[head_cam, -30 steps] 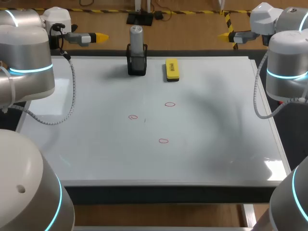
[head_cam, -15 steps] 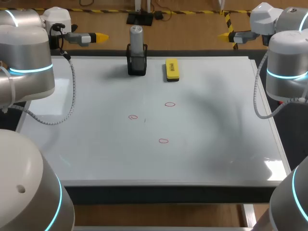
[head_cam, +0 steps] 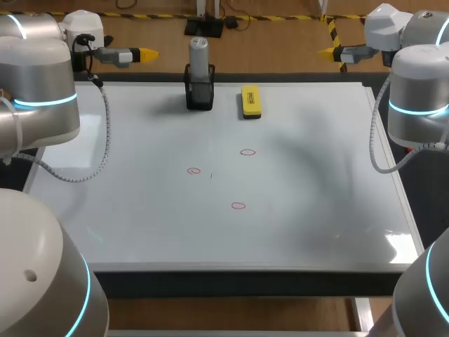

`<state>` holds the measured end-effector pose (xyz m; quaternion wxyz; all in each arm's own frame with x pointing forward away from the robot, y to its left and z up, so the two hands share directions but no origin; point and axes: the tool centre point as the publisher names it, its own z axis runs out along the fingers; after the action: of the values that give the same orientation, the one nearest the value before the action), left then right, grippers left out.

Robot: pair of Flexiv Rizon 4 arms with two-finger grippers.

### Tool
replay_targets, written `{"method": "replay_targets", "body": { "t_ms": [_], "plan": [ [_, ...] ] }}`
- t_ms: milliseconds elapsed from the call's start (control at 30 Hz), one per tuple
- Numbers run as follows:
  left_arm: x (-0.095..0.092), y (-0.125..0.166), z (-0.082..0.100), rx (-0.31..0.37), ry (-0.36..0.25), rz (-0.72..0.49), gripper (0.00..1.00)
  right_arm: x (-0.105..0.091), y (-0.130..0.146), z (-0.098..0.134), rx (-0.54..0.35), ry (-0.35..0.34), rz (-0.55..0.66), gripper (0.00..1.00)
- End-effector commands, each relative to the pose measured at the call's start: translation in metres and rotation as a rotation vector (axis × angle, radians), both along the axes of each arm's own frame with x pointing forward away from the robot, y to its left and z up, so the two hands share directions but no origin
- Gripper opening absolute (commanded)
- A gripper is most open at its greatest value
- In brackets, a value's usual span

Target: Pick up the inspection probe, press it on each red-marked spot on the whiteboard one by one, put down the probe, pick up the eraser, and wipe off all the red marks.

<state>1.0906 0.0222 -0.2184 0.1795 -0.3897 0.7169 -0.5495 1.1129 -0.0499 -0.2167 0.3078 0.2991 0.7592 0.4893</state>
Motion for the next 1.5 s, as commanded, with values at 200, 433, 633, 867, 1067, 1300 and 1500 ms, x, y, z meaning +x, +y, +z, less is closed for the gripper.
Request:
{"method": "replay_targets", "body": {
  "t_ms": [200, 433, 633, 867, 1067, 1300, 1500],
  "plan": [
    [0.002, -0.001, 0.000, -0.005, 0.000, -0.027, 1.00, 0.000, 0.000, 0.000, 0.000, 0.001, 0.000, 1.00],
    [0.008, -0.017, -0.002, -0.033, -0.052, -0.184, 1.00, 0.000, 0.000, 0.000, 0.000, 0.001, 0.000, 1.00],
    [0.005, -0.030, -0.004, -0.050, -0.105, -0.397, 1.00, 0.000, 0.000, 0.000, 0.000, 0.001, 0.000, 1.00],
    [0.002, -0.045, -0.003, -0.087, -0.136, -0.604, 1.00, 0.000, 0.000, 0.000, 0.000, 0.001, 0.000, 1.00],
    [0.006, -0.054, -0.001, -0.136, -0.158, -0.744, 1.00, 0.000, 0.000, 0.000, 0.000, 0.001, 0.000, 1.00],
    [0.010, -0.070, -0.003, -0.190, -0.175, -0.868, 1.00, 0.000, 0.000, 0.000, 0.000, 0.001, 0.000, 1.00],
    [0.010, -0.091, -0.010, -0.226, -0.202, -0.926, 1.00, 0.000, 0.000, 0.000, 0.000, 0.001, 0.000, 1.00]
  ]
}}
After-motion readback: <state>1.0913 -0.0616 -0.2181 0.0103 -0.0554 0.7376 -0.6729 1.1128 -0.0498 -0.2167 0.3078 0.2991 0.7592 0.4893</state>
